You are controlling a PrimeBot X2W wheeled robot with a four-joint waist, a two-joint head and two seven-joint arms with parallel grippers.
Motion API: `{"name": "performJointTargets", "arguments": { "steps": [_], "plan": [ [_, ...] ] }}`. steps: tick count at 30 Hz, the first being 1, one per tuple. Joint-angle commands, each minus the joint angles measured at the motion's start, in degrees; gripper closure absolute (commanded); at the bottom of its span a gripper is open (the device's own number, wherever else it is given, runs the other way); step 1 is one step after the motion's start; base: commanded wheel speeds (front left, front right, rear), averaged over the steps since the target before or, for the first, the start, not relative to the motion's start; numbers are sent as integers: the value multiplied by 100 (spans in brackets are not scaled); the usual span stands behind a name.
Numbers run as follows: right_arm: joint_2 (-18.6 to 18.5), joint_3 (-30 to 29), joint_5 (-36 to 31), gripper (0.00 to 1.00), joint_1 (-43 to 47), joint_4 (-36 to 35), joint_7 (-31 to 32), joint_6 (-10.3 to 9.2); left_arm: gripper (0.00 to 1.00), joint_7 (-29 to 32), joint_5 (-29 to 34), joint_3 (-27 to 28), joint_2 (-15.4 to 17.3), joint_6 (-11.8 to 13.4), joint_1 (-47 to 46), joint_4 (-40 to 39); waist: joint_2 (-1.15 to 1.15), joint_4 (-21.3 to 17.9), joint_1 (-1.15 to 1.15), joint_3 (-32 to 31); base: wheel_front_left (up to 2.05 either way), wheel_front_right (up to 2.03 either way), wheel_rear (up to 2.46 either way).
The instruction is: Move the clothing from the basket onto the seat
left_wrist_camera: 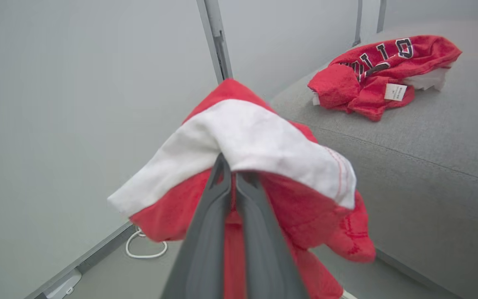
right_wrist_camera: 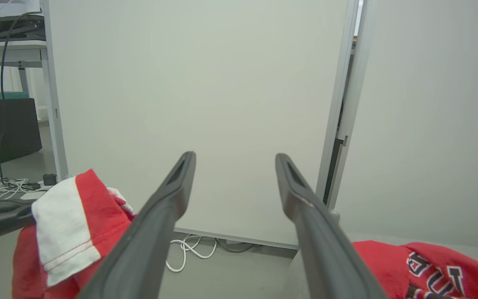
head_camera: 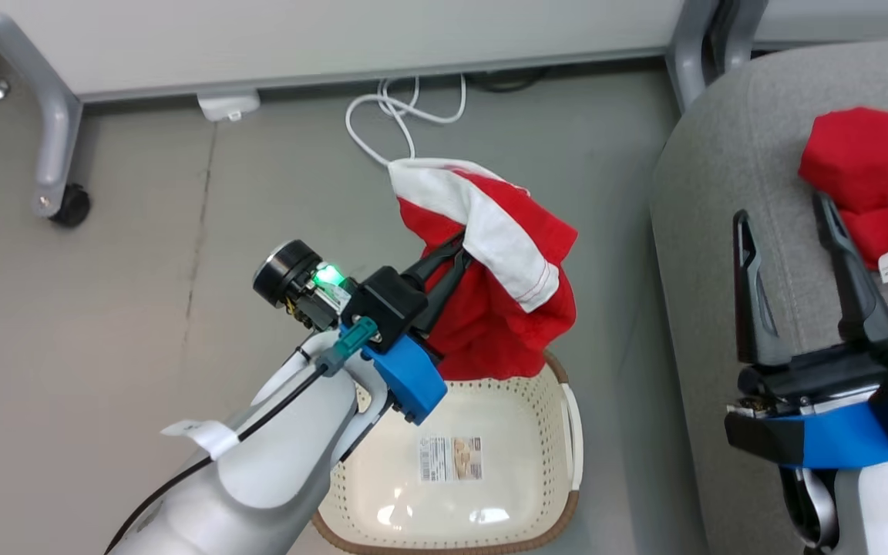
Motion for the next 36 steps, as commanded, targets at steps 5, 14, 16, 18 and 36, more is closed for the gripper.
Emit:
{"name": "performJointTargets", "arguments": {
  "steps": [5,14,16,18,36],
  "plan": [
    [-12,24,69,0,253,58,-3,1,100,-29,149,493,-76,46,185,-484,-1,-31,1,-361,0,0,0],
    [13,137,160,0,421,141,-3,1,100,-28,420,1157,-206,28,212,-1192,-1,-60,1,-732,0,0,0],
    [17,158,162,0,465,149,-3,1,100,-28,475,1216,-215,8,174,-1305,-1,-65,1,-778,0,0,0],
    [23,177,176,0,502,161,-3,1,100,-28,517,1279,-237,-4,118,-1407,-1,-67,1,-812,0,0,0],
    [34,473,253,0,553,241,-3,1,100,-28,726,1379,-372,-91,2,-1781,-1,-51,1,-810,0,0,0]
  ]
}}
